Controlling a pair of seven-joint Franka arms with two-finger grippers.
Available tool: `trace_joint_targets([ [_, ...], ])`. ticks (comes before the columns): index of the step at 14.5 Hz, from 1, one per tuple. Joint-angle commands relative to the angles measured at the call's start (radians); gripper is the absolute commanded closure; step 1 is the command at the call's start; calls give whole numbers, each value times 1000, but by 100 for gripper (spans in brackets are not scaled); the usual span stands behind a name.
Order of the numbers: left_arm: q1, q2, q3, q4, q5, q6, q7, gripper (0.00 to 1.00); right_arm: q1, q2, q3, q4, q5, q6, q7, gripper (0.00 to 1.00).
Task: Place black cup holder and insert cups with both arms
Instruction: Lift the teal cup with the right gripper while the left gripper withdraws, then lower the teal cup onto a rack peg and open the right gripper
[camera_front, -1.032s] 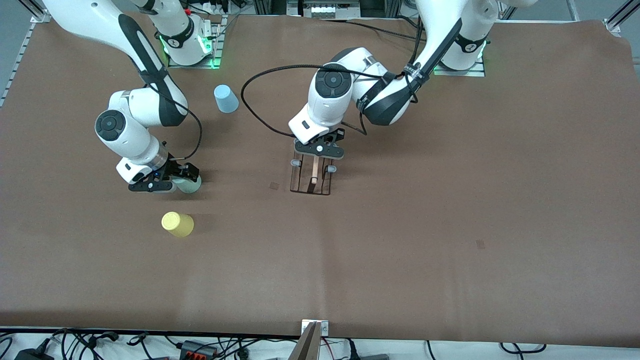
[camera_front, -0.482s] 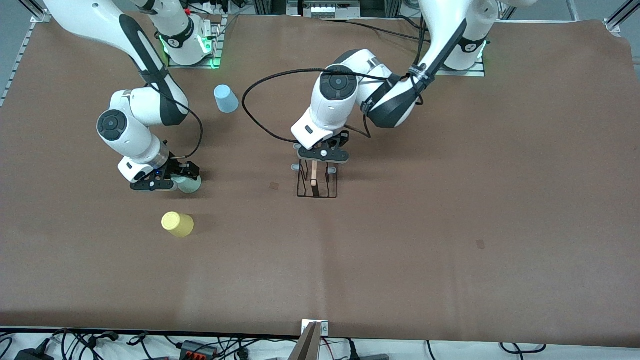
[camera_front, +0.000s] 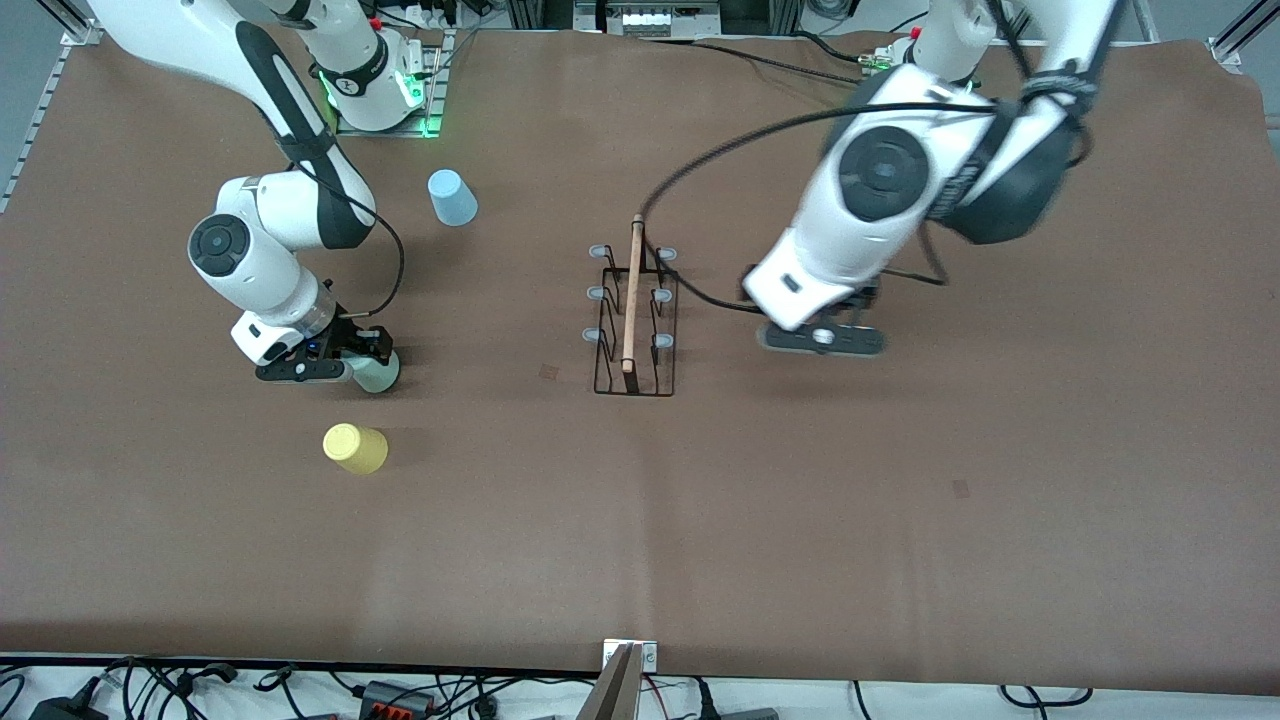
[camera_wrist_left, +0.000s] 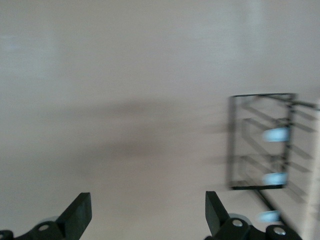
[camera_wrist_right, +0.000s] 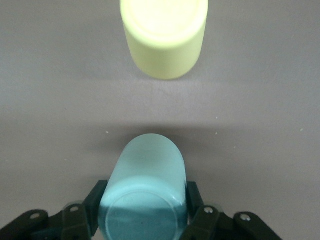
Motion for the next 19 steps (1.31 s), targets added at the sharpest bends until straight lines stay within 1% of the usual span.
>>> trace_joint_targets([
  [1,129,-50,-15,-26,44,-47,188,0,7,-130,29,39,8,-176,18,73],
  [2,165,-64,-14,-36,44,-59,263,0,10,-169,47,59,8,-248,81,73],
  [3,213,-85,-17,-79,44,-46,293,0,22,-204,88,70,8,-307,171,73],
  [4,250,-128,-17,-148,44,-3,305,0,29,-232,133,81,8,-344,275,73],
  [5,267,-186,-17,-256,44,75,310,0,39,-255,182,90,8,-370,387,73],
  [6,287,-263,-17,-393,42,174,325,0,48,-270,232,99,8,-394,505,73],
  [7,310,-314,-18,-490,41,256,357,0,60,-275,297,111,10,-407,641,73],
  [8,330,-343,-18,-554,39,313,403,0,78,-269,358,133,10,-407,775,74],
  [9,360,-355,-18,-590,38,350,452,0,95,-260,398,157,10,-404,892,74],
  [11,397,-355,-18,-590,33,355,502,0,152,-227,441,206,8,-401,1058,74],
  [12,414,-355,-18,-577,33,347,534,0,186,-208,446,225,5,-398,1131,74],
  [13,416,-357,-15,-543,32,329,557,0,225,-189,449,240,-1,-393,1205,74],
  [14,419,-349,-4,-483,30,271,569,0,265,-166,451,256,-10,-381,1254,74],
  [15,449,-333,-1,-395,26,178,568,0,289,-155,451,256,-18,-364,1267,74],
  [16,492,-311,-3,-310,-16,78,569,0,295,-143,451,253,-28,-356,1269,74],
  [17,512,-296,-1,-223,-48,-19,573,0,296,-126,451,250,-47,-352,1269,74],
  [18,520,-285,-1,-154,-50,-106,573,0,296,-108,451,245,-70,-352,1270,74],
  [19,531,-282,0,-104,-47,-163,571,0,296,-96,451,233,-90,-350,1270,74],
])
